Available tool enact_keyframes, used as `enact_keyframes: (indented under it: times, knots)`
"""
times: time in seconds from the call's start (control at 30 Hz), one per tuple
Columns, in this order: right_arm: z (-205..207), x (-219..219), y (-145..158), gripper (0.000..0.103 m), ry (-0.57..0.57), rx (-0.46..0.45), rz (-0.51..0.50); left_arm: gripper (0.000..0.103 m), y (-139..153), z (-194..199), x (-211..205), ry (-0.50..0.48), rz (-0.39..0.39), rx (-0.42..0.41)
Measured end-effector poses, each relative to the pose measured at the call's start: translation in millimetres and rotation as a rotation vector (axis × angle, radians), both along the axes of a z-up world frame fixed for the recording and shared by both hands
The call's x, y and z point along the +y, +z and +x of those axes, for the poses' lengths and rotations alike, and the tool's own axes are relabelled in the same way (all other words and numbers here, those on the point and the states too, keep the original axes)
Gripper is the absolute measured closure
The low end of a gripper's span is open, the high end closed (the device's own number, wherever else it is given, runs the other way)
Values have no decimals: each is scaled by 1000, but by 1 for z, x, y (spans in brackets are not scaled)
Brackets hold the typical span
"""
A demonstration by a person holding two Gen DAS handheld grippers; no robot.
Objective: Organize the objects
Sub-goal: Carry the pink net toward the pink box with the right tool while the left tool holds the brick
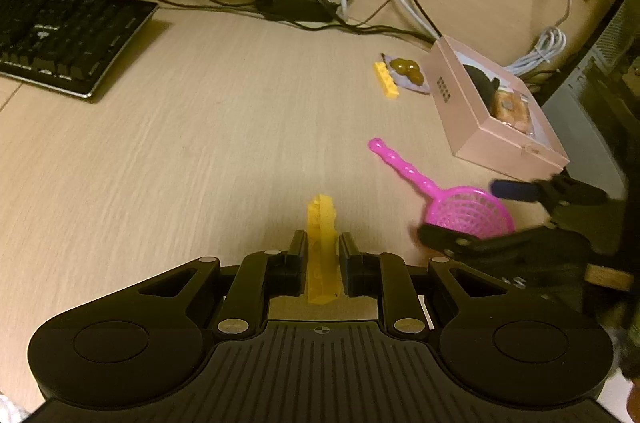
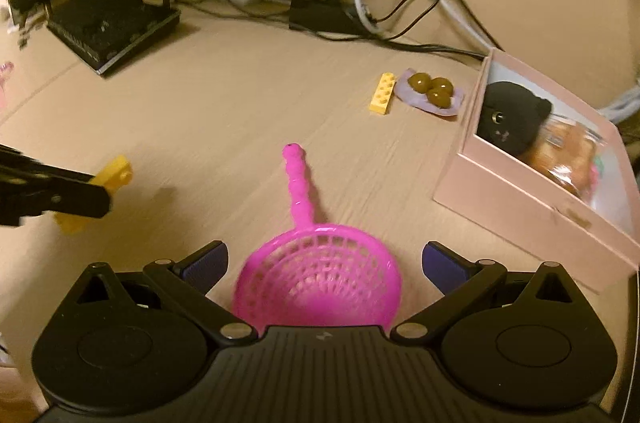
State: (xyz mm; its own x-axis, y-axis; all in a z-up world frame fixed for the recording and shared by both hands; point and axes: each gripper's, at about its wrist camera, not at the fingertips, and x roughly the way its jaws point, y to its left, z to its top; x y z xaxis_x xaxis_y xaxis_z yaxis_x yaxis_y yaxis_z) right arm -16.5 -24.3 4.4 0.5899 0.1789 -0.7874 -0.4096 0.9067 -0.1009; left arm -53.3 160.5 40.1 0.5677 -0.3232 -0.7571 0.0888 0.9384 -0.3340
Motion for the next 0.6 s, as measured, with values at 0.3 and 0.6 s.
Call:
enact_keyframes:
  times: [0.3,0.6]
  knots:
    - [10,-13,-9,20,2,98,27,84,-8,6,-5,-27,-29,24]
    - [-23,-18,13,20,-44,37,12,84,-14,10,-23,-83,-30,44]
